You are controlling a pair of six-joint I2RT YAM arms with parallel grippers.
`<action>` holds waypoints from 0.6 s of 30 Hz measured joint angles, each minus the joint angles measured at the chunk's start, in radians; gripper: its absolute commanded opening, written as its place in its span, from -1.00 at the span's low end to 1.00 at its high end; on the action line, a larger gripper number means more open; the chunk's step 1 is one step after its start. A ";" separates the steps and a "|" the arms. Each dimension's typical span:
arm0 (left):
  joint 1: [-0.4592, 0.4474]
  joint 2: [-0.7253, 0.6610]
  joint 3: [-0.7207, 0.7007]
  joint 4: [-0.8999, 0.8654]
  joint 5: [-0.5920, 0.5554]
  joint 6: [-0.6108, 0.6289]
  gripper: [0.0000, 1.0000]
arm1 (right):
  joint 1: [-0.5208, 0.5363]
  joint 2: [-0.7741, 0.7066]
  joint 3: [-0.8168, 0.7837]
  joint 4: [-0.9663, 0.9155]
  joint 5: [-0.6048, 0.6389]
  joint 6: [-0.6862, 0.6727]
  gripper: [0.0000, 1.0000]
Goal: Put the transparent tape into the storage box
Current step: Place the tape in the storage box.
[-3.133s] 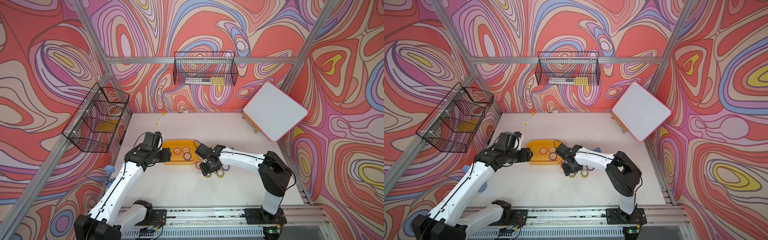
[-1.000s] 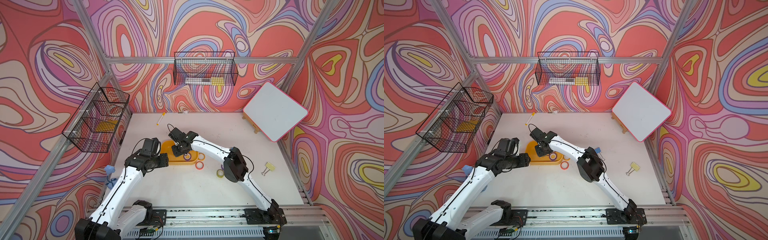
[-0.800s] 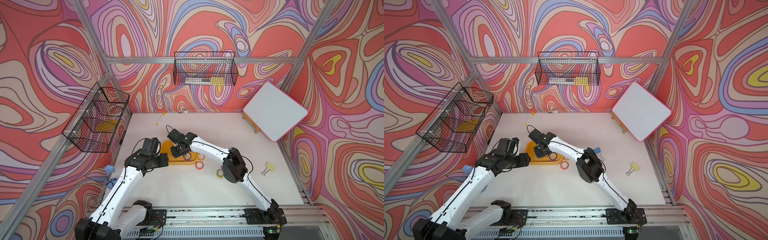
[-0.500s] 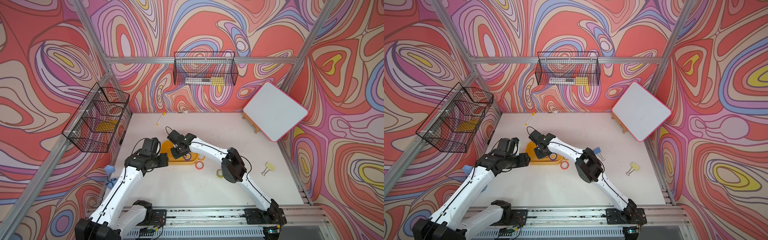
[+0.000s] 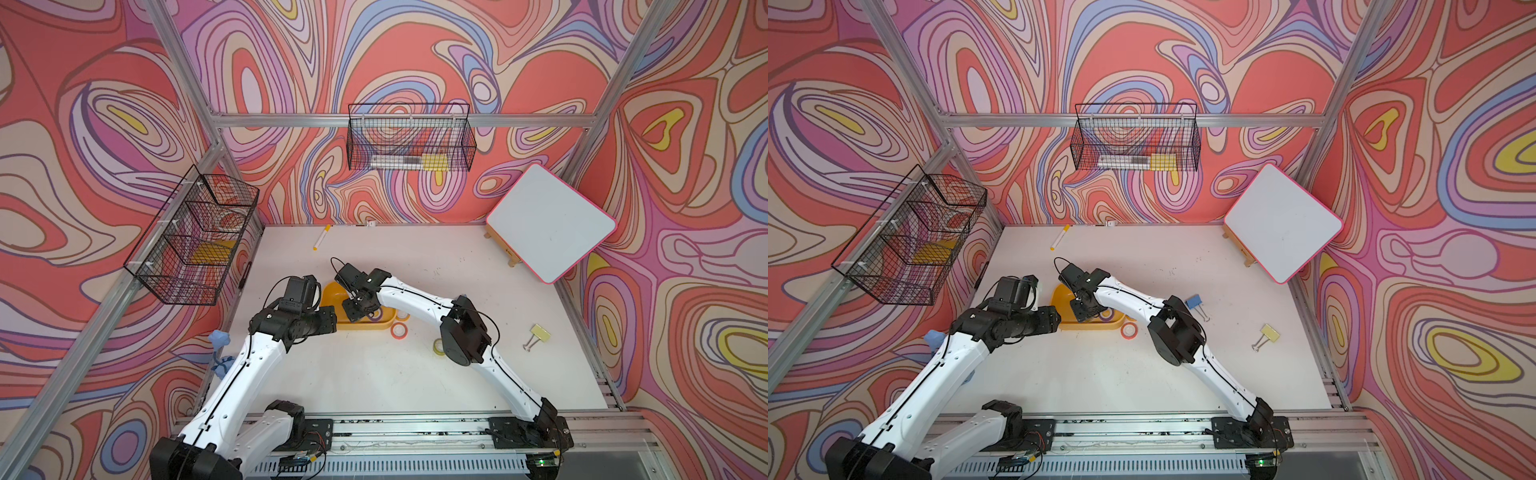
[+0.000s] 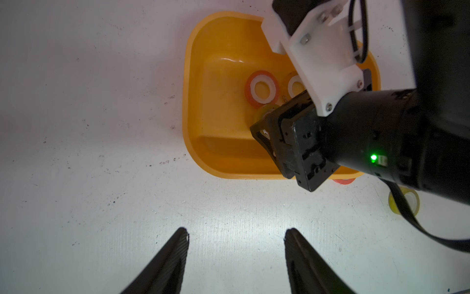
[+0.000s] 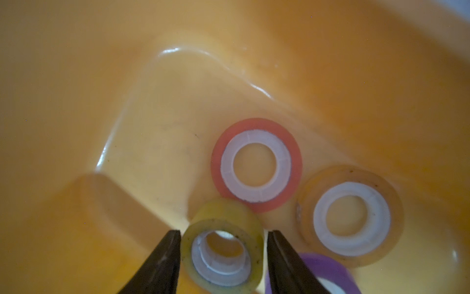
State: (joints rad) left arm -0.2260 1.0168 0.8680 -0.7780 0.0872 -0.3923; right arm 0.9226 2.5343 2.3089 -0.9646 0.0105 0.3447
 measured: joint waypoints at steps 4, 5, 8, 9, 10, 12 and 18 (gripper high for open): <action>0.005 0.000 0.000 0.000 0.000 0.000 0.31 | 0.000 0.000 0.000 0.013 0.001 -0.005 0.23; 0.005 0.000 0.000 0.000 0.000 0.000 0.30 | 0.000 -0.002 0.000 0.017 0.002 -0.007 0.24; 0.005 0.000 0.000 0.000 0.000 0.000 0.31 | 0.000 -0.014 0.000 0.029 0.011 -0.011 0.27; 0.005 0.000 0.000 0.000 0.000 0.000 0.31 | 0.000 -0.025 0.000 0.032 0.015 -0.011 0.28; 0.005 0.000 0.000 0.000 0.000 0.000 0.31 | 0.000 -0.035 0.000 0.033 0.019 -0.011 0.29; 0.005 0.000 0.000 0.000 0.000 0.000 0.31 | 0.000 -0.074 -0.007 0.039 0.028 -0.011 0.31; 0.005 0.000 0.000 0.001 0.014 0.011 0.34 | 0.000 -0.267 -0.114 0.063 0.072 0.010 0.40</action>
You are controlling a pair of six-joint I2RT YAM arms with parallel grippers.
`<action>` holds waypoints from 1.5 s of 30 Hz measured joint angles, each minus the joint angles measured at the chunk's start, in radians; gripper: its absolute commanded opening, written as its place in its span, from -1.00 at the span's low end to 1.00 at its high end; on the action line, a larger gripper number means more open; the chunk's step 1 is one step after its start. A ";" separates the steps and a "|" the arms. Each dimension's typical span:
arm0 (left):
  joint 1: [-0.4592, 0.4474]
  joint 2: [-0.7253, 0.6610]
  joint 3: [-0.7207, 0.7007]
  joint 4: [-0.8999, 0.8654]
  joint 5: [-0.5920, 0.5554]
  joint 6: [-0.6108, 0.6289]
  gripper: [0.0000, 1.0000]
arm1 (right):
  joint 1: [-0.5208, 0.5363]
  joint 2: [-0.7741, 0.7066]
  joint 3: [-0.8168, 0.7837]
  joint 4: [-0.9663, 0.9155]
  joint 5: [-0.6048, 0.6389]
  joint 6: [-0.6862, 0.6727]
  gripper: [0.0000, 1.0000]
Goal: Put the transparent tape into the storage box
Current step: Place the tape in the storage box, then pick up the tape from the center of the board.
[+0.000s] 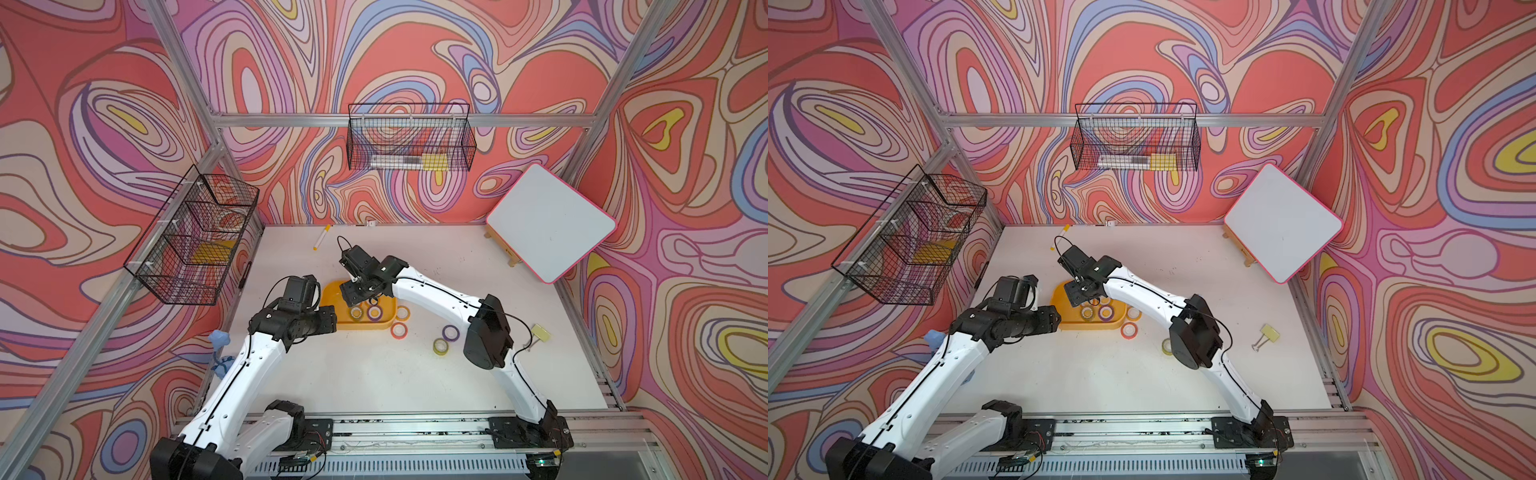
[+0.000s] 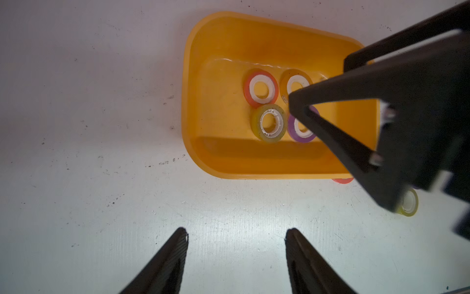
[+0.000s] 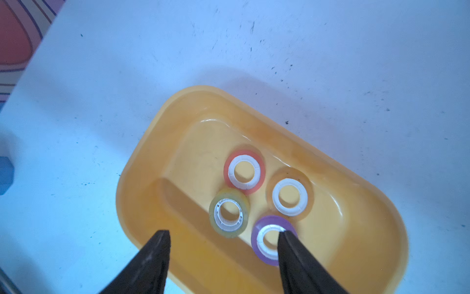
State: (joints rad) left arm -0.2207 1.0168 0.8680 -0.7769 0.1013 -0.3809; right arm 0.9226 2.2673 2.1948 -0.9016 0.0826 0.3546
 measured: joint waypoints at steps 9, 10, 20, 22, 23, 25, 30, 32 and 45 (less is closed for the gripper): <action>-0.003 -0.001 -0.018 0.029 0.028 0.016 0.38 | -0.034 -0.291 -0.344 -0.015 0.052 0.114 0.36; -0.005 -0.001 -0.018 0.031 0.028 0.018 0.37 | -0.045 -0.319 -0.395 -0.026 0.056 0.134 0.36; -0.060 0.000 -0.019 0.041 0.028 0.018 0.38 | -0.225 -0.658 -0.838 -0.135 0.058 0.312 0.33; -0.072 0.000 -0.019 0.041 0.027 0.018 0.38 | -0.265 -0.721 -0.896 -0.143 0.054 0.336 0.33; -0.079 0.000 -0.019 0.041 0.027 0.018 0.38 | -0.284 -0.747 -0.923 -0.145 0.048 0.345 0.33; -0.098 0.002 -0.018 0.041 0.025 0.018 0.38 | -0.313 -0.778 -0.966 -0.146 0.034 0.351 0.29; -0.167 0.027 -0.009 0.045 0.016 0.018 0.36 | -0.339 -0.777 -1.036 -0.146 -0.023 0.344 0.12; -0.188 0.040 -0.001 0.050 0.014 0.018 0.36 | -0.339 -0.771 -1.050 -0.143 -0.052 0.333 0.13; -0.212 0.055 0.003 0.066 -0.011 0.018 0.35 | -0.203 -0.578 -1.035 -0.139 -0.116 0.233 0.36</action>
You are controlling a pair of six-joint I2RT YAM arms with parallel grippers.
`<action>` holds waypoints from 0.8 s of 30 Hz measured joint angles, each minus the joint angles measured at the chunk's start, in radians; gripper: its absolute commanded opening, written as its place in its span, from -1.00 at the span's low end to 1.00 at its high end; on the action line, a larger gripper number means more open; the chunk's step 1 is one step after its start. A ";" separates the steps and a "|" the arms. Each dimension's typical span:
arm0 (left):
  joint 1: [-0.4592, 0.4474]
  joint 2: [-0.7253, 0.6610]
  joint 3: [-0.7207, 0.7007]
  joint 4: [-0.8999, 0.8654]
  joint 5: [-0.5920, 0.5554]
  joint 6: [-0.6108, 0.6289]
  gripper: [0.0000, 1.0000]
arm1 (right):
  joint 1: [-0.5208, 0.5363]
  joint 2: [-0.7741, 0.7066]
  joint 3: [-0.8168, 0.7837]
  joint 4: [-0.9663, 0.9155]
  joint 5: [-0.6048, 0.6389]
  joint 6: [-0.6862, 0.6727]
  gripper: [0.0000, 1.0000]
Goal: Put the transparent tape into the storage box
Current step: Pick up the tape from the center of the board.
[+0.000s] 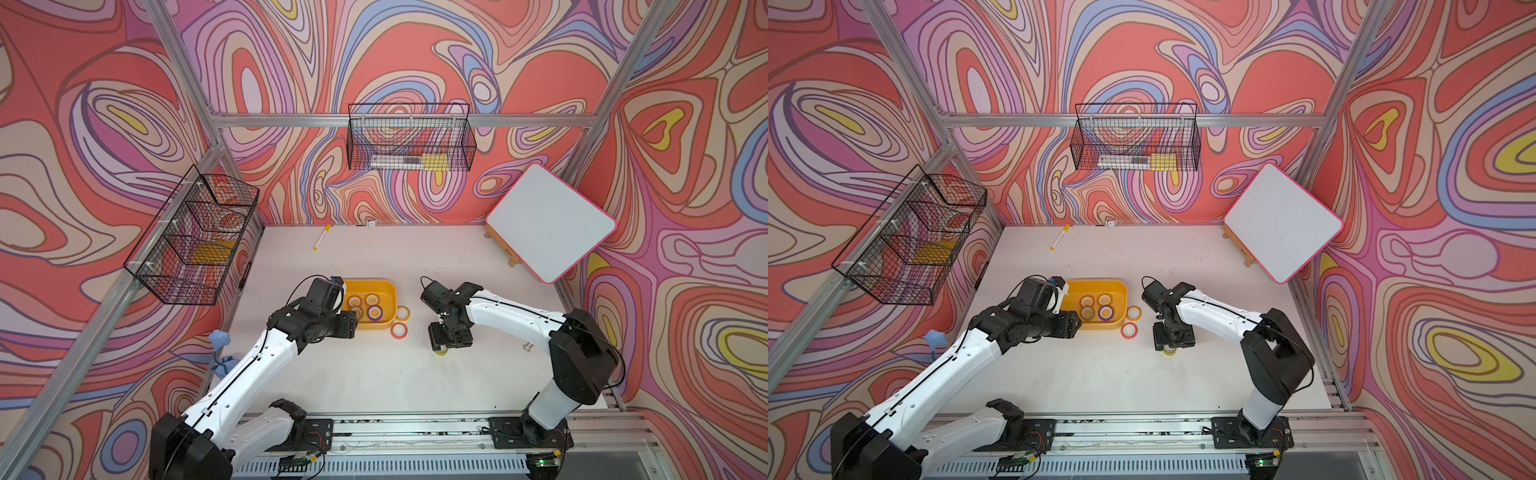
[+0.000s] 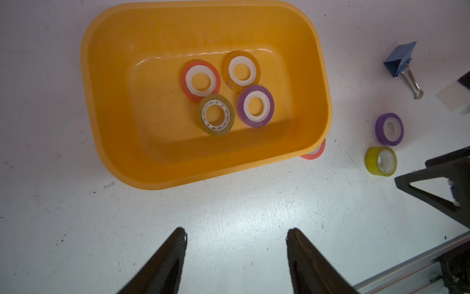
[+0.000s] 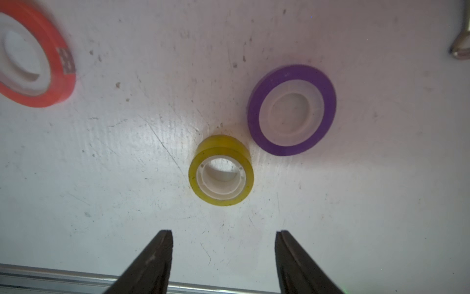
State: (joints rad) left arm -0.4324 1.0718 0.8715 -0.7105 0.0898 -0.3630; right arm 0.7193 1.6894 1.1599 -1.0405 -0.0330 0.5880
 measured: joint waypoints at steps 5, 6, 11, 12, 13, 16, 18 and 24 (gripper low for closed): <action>0.000 0.000 0.000 0.000 -0.014 0.000 0.35 | 0.002 0.027 0.012 0.001 0.006 0.007 0.37; 0.000 0.000 0.000 0.000 -0.016 0.000 0.35 | 0.002 0.032 0.016 0.003 0.006 0.009 0.36; 0.000 0.000 0.000 0.000 -0.026 0.000 0.35 | 0.002 0.061 0.020 0.027 0.005 0.021 0.25; 0.000 0.000 0.000 0.000 -0.027 0.000 0.35 | 0.002 0.066 0.020 0.032 0.005 0.024 0.25; 0.000 0.000 0.000 0.000 -0.029 0.001 0.35 | 0.002 0.068 0.020 0.037 0.005 0.027 0.25; 0.000 0.000 0.000 0.000 -0.033 0.002 0.35 | -0.002 0.071 0.020 0.054 0.006 0.038 0.24; 0.000 0.000 0.000 0.000 -0.035 0.005 0.35 | -0.006 0.084 0.020 0.066 0.006 0.045 0.24; 0.000 -0.004 0.000 0.000 -0.047 0.008 0.35 | -0.027 0.114 0.018 0.094 0.001 0.057 0.24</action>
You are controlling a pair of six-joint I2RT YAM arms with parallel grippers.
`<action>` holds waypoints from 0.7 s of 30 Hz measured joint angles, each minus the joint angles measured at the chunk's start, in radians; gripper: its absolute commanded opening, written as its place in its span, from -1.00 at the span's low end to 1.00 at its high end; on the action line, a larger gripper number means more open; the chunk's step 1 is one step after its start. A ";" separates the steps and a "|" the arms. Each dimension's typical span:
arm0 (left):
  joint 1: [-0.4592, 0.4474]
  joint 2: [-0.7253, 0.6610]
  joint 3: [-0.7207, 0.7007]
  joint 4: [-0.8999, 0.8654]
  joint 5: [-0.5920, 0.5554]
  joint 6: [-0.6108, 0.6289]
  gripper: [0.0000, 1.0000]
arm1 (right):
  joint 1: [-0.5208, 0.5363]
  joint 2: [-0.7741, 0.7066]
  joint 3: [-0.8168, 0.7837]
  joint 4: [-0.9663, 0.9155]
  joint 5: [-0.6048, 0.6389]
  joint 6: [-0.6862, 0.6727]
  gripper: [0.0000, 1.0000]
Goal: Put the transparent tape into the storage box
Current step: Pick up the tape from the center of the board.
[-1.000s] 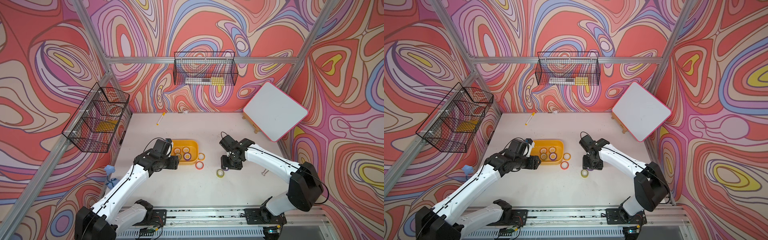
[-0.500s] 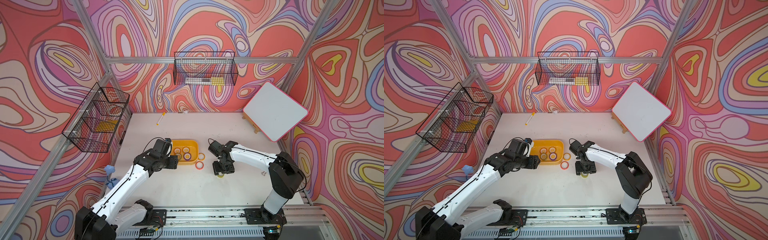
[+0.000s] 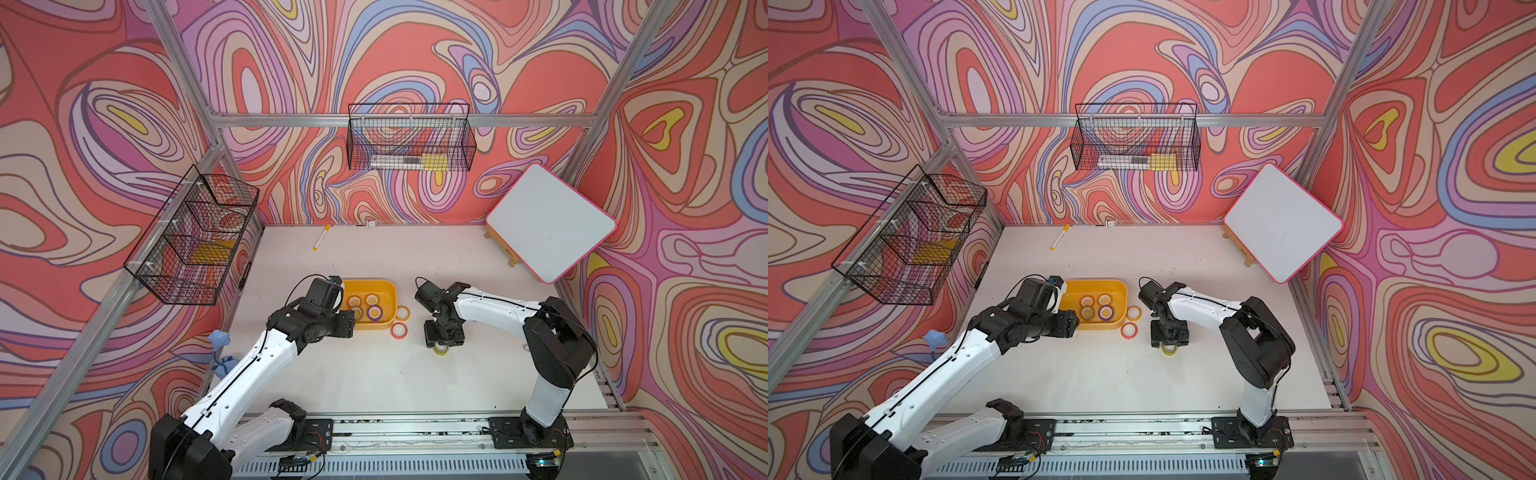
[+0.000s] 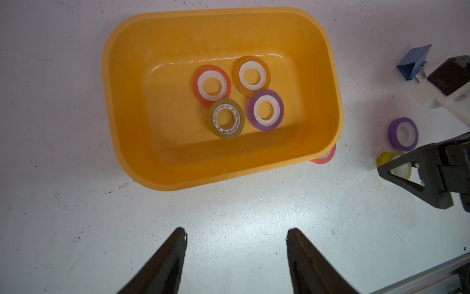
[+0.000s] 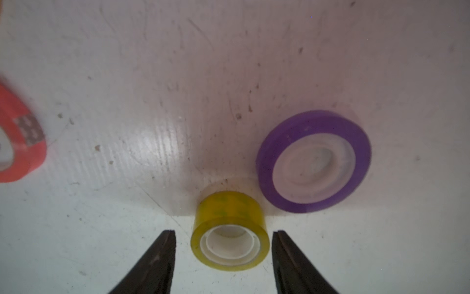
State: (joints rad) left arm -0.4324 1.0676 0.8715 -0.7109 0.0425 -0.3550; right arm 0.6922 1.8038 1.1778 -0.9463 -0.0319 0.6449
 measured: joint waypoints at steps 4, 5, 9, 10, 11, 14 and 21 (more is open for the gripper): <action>0.000 0.000 0.000 0.000 -0.006 0.000 0.35 | -0.007 0.000 -0.002 0.016 -0.007 0.004 0.18; 0.000 0.000 0.000 0.000 -0.006 0.000 0.35 | -0.009 0.000 -0.003 0.018 -0.010 0.004 0.17; 0.000 0.000 0.000 0.000 -0.012 0.000 0.35 | -0.010 0.000 -0.008 0.020 -0.014 0.004 0.11; 0.000 0.000 0.000 0.000 -0.013 0.000 0.35 | -0.010 0.000 -0.010 0.020 -0.015 0.004 0.10; 0.000 0.000 0.000 0.000 -0.013 0.000 0.35 | -0.010 0.000 -0.011 0.019 -0.017 0.004 0.10; 0.000 0.000 0.000 0.000 -0.014 0.000 0.35 | -0.010 0.000 -0.013 0.018 -0.018 0.005 0.07; 0.000 -0.005 0.000 0.000 -0.020 0.000 0.35 | -0.010 -0.001 -0.013 0.014 -0.017 0.005 -0.06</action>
State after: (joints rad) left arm -0.4324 1.0626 0.8715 -0.7113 0.0223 -0.3546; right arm 0.6819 1.8027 1.1645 -0.9318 -0.0486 0.6495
